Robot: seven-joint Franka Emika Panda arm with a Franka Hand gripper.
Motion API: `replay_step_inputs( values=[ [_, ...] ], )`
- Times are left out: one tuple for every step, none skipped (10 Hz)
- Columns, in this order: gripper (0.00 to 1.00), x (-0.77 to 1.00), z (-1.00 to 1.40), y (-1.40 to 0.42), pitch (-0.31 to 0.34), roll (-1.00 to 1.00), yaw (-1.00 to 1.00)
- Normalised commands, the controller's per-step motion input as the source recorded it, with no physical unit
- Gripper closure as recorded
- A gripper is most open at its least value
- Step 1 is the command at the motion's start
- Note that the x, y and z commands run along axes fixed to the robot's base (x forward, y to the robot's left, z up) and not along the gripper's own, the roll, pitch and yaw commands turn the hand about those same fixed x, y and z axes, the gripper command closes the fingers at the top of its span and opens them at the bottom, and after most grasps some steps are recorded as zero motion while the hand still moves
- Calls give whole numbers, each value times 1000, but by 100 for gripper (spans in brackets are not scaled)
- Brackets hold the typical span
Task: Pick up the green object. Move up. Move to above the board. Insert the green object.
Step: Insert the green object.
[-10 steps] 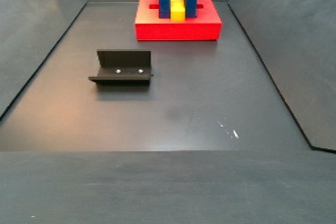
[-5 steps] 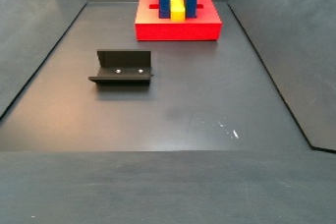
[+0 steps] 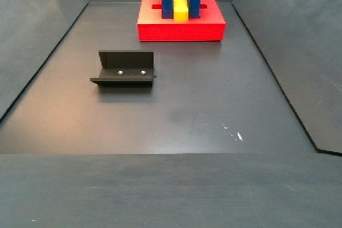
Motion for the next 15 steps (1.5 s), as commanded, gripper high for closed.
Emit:
replay_step_inputs(
  values=[
    [100, 0, -89, 0, 0, -14, 46],
    [100, 0, -86, 0, 0, -29, 60],
    [100, 0, -106, 0, -3, -39, 66],
    [100, 0, -151, 0, -10, -44, 71],
    [100, 0, -137, -6, 0, -46, 71],
    [100, 23, -109, -37, 0, -57, 57],
    [100, 123, -34, -80, 0, -77, 3],
    [100, 186, 0, -71, 0, -59, 0],
    [100, 154, -6, -57, 0, -43, 0],
    [100, 103, -40, -46, 0, -29, 0],
    [100, 40, -46, -14, 0, -19, 0],
    [100, 0, -63, 0, 0, 0, 9],
    [100, 0, -89, 0, 0, 0, 14],
    [100, 0, -226, 0, -3, 0, 0],
    [100, 0, -251, 0, -13, 0, 0]
  ],
)
